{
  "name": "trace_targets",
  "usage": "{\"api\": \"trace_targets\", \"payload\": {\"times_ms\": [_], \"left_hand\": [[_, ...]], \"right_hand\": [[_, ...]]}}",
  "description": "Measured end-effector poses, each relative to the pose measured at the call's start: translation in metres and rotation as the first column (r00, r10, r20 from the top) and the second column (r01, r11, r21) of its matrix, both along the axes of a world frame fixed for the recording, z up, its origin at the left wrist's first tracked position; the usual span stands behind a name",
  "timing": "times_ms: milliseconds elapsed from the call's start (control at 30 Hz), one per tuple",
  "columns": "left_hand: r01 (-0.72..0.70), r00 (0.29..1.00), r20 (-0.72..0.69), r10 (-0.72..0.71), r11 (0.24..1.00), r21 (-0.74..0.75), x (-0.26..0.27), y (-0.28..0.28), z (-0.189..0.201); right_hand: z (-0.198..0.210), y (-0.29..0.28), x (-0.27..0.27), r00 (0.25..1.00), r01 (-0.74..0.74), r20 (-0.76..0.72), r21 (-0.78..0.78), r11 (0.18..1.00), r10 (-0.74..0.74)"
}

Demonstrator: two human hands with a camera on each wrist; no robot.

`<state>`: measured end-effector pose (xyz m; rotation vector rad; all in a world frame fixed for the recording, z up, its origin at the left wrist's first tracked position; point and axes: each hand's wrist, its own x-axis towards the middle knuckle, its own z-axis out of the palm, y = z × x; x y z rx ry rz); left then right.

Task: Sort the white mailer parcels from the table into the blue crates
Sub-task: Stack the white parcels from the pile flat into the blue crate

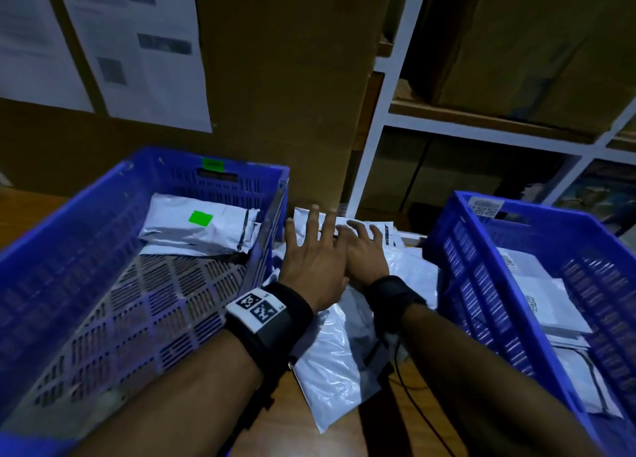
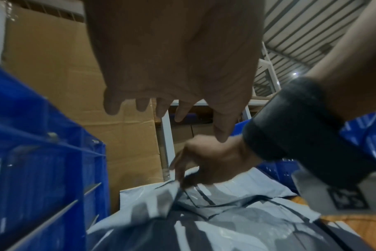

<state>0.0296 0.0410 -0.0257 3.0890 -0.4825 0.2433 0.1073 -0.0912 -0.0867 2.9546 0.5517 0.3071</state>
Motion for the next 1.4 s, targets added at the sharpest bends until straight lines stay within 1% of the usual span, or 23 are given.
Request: {"api": "trace_targets", "payload": {"times_ms": [100, 200, 267, 367, 433, 533, 567, 700, 733, 833, 900, 967, 1067, 1133, 1200, 1267, 1333, 1400], "left_hand": [[-0.016, 0.999, 0.050, 0.017, 1.000, -0.012, 0.002, 0.001, 0.000], [-0.037, 0.996, 0.082, 0.038, 0.999, -0.019, 0.003, 0.001, 0.004], [-0.052, 0.996, 0.077, 0.054, 0.998, -0.034, 0.005, 0.001, 0.009], [-0.038, 0.995, 0.096, 0.037, 0.999, 0.002, 0.006, 0.003, 0.016], [-0.014, 0.993, 0.116, 0.015, 1.000, -0.007, 0.002, 0.004, 0.021], [0.007, 0.997, 0.083, 0.007, 0.986, -0.169, -0.003, 0.008, 0.026], [0.023, 0.996, 0.093, -0.004, 0.978, -0.205, -0.004, 0.010, 0.026], [0.122, 0.981, 0.180, -0.077, 0.960, -0.253, -0.005, 0.011, 0.022], [0.133, 0.975, 0.208, -0.075, 0.951, -0.281, -0.005, 0.010, 0.022], [0.145, 0.955, 0.297, -0.014, 0.893, -0.425, 0.000, 0.008, 0.023], [0.143, 0.936, 0.350, 0.041, 0.864, -0.483, 0.002, 0.009, 0.025], [0.150, 0.923, 0.382, 0.051, 0.866, -0.478, 0.001, 0.008, 0.026], [0.171, 0.919, 0.393, 0.024, 0.875, -0.453, -0.002, 0.004, 0.026], [0.194, 0.915, 0.402, 0.023, 0.850, -0.489, -0.004, 0.002, 0.026], [0.232, 0.897, 0.442, 0.030, 0.817, -0.528, -0.003, 0.000, 0.027], [0.276, 0.879, 0.477, 0.009, 0.805, -0.524, -0.003, -0.002, 0.027], [0.278, 0.891, 0.453, -0.014, 0.806, -0.522, -0.001, -0.001, 0.025], [0.244, 0.919, 0.394, -0.005, 0.792, -0.559, 0.002, -0.001, 0.024]], "right_hand": [[0.021, -0.014, -0.007, 0.988, -0.084, 0.134, 0.069, 0.994, 0.074], [0.050, -0.027, -0.017, 0.981, -0.135, 0.152, 0.066, 0.989, 0.123], [0.067, -0.038, -0.027, 0.974, -0.170, 0.161, 0.054, 0.984, 0.160], [0.086, -0.046, -0.043, 0.975, -0.205, 0.109, 0.109, 0.973, 0.193], [0.091, -0.054, -0.050, 0.983, -0.184, 0.029, 0.157, 0.970, 0.182], [0.091, -0.067, -0.056, 0.978, -0.182, -0.052, 0.264, 0.947, 0.202], [0.091, -0.072, -0.058, 0.978, -0.179, -0.052, 0.298, 0.938, 0.203], [0.102, -0.081, -0.067, 0.976, -0.180, -0.051, 0.365, 0.913, 0.212], [0.106, -0.082, -0.069, 0.976, -0.176, -0.053, 0.374, 0.910, 0.211], [0.120, -0.090, -0.072, 0.982, -0.152, -0.038, 0.419, 0.895, 0.184], [0.129, -0.097, -0.073, 0.989, -0.123, -0.017, 0.443, 0.888, 0.146], [0.137, -0.105, -0.074, 0.992, -0.113, 0.003, 0.435, 0.894, 0.123], [0.146, -0.114, -0.079, 0.992, -0.127, 0.035, 0.413, 0.902, 0.123], [0.148, -0.117, -0.081, 0.992, -0.121, 0.034, 0.417, 0.901, 0.118], [0.148, -0.117, -0.083, 0.993, -0.113, 0.019, 0.430, 0.896, 0.116], [0.147, -0.116, -0.084, 0.992, -0.108, -0.016, 0.448, 0.887, 0.129], [0.146, -0.113, -0.084, 0.990, -0.095, -0.053, 0.454, 0.886, 0.133], [0.144, -0.109, -0.084, 0.988, -0.103, -0.057, 0.443, 0.891, 0.142]]}}
